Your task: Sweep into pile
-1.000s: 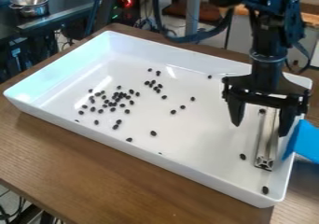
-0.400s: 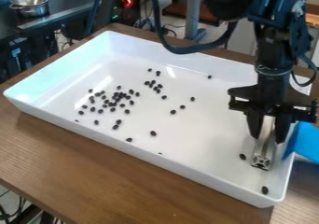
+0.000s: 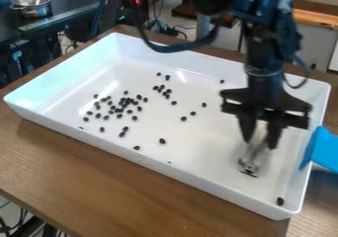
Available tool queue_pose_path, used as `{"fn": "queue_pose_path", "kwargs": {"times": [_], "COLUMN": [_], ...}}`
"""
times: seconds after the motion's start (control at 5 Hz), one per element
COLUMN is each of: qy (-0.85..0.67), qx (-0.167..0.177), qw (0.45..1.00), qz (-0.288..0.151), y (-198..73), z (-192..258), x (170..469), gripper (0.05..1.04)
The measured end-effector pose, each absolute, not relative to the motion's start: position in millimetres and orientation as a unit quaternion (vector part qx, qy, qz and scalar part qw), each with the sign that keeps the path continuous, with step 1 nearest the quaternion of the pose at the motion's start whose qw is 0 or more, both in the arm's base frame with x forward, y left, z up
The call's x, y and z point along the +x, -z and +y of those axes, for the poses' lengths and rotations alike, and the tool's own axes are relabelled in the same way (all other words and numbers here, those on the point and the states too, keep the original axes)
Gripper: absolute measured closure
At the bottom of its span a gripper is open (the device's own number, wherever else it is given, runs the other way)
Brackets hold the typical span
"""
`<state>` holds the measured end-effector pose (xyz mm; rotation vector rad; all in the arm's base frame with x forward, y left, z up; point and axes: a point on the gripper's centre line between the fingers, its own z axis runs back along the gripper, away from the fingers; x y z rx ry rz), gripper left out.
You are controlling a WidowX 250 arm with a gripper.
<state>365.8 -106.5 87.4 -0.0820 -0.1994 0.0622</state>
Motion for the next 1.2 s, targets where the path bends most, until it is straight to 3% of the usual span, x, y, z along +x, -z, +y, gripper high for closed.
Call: {"fn": "queue_pose_path", "kwargs": {"times": [0.4,0.6,1.0,1.2], "qy": [-0.018,-0.002,0.034,0.058], "qx": [-0.038,-0.017,0.073,0.086], "qw": [0.995,0.995,0.995,0.993], "qz": [-0.095,-0.097,-0.063,-0.054], "y": [-87,-86,-90,-94], "z": [-44,-20,48,70], "x": [354,344,317,304], "gripper": [0.717,0.717,0.717,0.717]}}
